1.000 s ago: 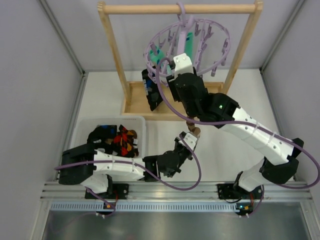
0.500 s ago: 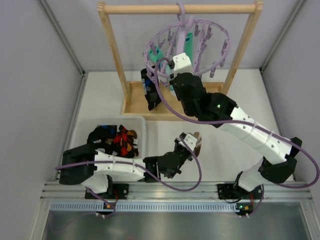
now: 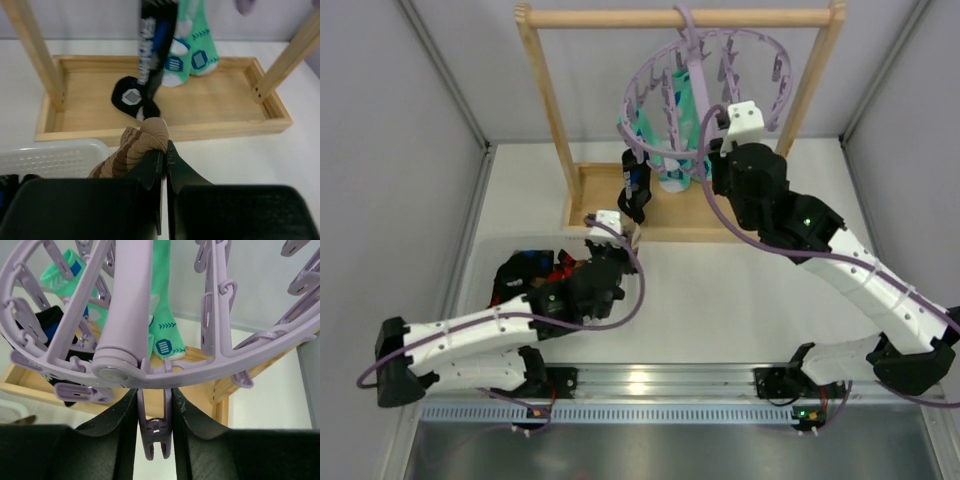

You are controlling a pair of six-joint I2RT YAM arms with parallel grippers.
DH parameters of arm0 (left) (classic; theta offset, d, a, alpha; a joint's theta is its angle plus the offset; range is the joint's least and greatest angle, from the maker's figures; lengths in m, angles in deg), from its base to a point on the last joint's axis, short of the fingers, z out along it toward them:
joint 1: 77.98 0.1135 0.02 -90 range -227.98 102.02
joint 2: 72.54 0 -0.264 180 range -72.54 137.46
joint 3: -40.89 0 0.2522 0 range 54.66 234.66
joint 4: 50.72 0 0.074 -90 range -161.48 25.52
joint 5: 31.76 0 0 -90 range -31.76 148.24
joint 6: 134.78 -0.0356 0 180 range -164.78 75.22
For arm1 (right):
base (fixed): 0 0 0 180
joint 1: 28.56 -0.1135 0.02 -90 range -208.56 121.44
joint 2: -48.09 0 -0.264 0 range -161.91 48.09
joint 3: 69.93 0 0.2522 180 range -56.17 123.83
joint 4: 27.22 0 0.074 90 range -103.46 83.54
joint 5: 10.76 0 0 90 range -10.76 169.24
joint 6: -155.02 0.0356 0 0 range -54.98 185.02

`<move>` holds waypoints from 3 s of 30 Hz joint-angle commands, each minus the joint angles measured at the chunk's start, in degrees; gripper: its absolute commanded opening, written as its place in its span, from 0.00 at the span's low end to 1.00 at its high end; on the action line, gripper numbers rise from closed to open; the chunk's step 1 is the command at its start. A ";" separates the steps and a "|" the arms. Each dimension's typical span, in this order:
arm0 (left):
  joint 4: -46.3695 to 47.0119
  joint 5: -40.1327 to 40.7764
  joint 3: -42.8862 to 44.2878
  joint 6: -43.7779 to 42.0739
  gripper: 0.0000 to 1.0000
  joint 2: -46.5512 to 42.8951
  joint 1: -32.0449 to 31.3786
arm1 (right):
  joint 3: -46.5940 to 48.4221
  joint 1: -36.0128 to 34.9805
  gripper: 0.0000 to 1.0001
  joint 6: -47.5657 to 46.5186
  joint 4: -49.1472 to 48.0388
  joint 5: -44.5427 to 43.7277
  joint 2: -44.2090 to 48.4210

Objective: Remove the socks clipped to the hanger

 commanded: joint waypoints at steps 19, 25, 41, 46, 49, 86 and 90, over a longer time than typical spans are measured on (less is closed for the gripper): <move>-38.60 -1.49 -3.61 28.30 0.00 -20.77 36.30 | -9.90 10.60 0.76 4.00 -4.37 22.12 10.30; -38.34 3.19 -11.89 36.75 0.10 -24.22 36.56 | -12.36 10.69 0.99 4.18 -5.16 23.69 11.78; -38.25 -7.96 -6.19 29.72 0.98 -25.89 36.56 | -18.78 10.86 0.99 4.88 -2.97 21.68 20.40; -38.16 -12.97 -2.85 25.42 0.98 -26.15 36.56 | -20.54 10.86 0.99 4.53 -3.14 21.32 22.69; -38.25 -13.33 -1.09 24.44 0.98 -25.36 36.56 | -20.62 10.86 1.00 4.27 -2.61 21.41 23.22; 47.00 -83.03 0.93 5.98 0.42 30.54 53.26 | -26.33 10.86 0.99 1.80 -6.39 37.58 31.39; 46.92 -71.66 -1.43 3.45 0.00 26.69 49.85 | -26.60 10.77 1.00 2.07 -6.66 37.67 30.95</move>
